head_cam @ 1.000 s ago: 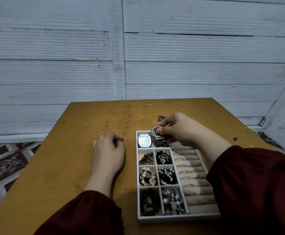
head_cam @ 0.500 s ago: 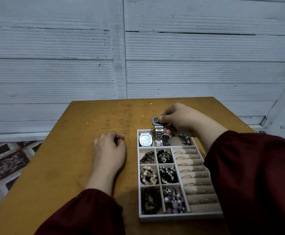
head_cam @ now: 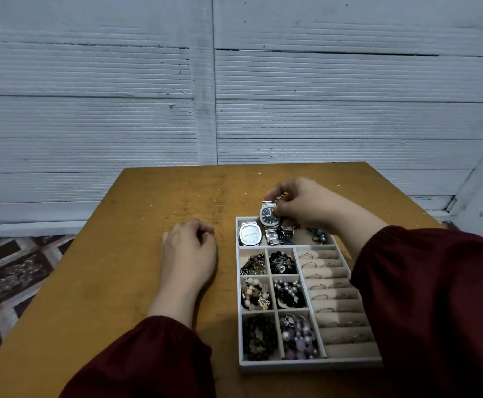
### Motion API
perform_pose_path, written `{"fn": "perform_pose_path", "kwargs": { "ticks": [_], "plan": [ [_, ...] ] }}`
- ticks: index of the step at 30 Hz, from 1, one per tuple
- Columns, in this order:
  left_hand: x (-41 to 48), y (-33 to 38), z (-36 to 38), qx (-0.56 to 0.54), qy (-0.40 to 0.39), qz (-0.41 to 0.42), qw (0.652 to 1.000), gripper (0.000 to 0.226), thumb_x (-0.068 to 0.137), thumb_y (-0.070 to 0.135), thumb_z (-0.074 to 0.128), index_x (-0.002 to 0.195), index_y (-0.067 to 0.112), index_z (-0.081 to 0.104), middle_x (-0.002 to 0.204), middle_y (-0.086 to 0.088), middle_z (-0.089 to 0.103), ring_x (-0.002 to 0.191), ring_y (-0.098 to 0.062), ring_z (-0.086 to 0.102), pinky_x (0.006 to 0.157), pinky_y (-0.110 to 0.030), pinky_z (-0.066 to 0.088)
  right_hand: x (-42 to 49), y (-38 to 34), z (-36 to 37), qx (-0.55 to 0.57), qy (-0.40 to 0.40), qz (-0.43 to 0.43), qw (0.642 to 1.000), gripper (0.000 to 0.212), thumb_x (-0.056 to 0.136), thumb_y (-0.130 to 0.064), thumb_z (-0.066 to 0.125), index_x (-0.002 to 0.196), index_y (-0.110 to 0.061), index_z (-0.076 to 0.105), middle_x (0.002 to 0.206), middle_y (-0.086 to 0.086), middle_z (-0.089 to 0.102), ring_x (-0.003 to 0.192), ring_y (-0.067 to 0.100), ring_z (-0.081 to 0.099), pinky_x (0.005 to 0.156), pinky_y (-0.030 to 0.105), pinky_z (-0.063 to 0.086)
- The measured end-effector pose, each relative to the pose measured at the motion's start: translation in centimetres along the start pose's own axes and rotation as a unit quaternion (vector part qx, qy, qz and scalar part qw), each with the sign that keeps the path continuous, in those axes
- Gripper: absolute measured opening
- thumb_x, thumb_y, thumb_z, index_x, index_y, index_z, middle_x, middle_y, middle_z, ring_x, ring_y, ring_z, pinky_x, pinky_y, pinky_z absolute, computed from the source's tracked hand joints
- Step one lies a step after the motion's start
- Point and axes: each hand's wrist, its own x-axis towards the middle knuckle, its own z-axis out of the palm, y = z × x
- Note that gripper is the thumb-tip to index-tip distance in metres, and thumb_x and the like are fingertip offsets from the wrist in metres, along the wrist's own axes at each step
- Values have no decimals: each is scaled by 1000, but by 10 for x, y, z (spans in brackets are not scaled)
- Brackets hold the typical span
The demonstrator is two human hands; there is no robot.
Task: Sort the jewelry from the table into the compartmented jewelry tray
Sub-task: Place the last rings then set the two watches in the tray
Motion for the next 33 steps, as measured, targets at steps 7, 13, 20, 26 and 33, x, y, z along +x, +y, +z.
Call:
{"fn": "perform_pose_path", "kwargs": {
  "ticks": [7,13,20,26,33],
  "plan": [
    [1,-1,1,3,3,-4,1000,17,88,16,52,93,24,67,102,-3,65,106,-27,53,92,-35,39,4,0,1,-39,4,-22,999,19,87,-1,59,104,-8,65,76,3,62,60,13,55,58,24,48],
    [0,-2,1,0,2,-3,1000,17,88,16,52,94,23,67,103,-2,65,106,-26,53,93,-37,40,1,8,-2,-35,-14,-15,999,14,85,-3,66,91,-16,65,73,-2,63,62,8,55,63,19,45],
    [1,-3,1,-10,-1,-6,1000,16,87,16,53,90,25,66,101,-3,66,105,-27,54,93,-38,43,0,12,2,-23,-6,-22,999,17,87,-7,65,104,-12,65,76,-2,63,68,9,57,66,16,48],
    [1,-4,2,-17,1,-7,1000,16,86,15,54,90,24,67,100,-3,67,104,-28,55,93,-42,45,0,15,0,-44,-1,-17,999,17,85,-9,67,102,-12,65,74,-4,62,67,10,57,67,21,48],
    [0,-3,2,-28,-2,-13,1000,16,86,16,53,89,26,66,99,-3,67,103,-28,56,94,-45,45,-2,18,-2,-69,10,-31,997,23,84,-15,71,106,-17,68,76,-8,60,64,4,54,60,16,42]
  ]
}}
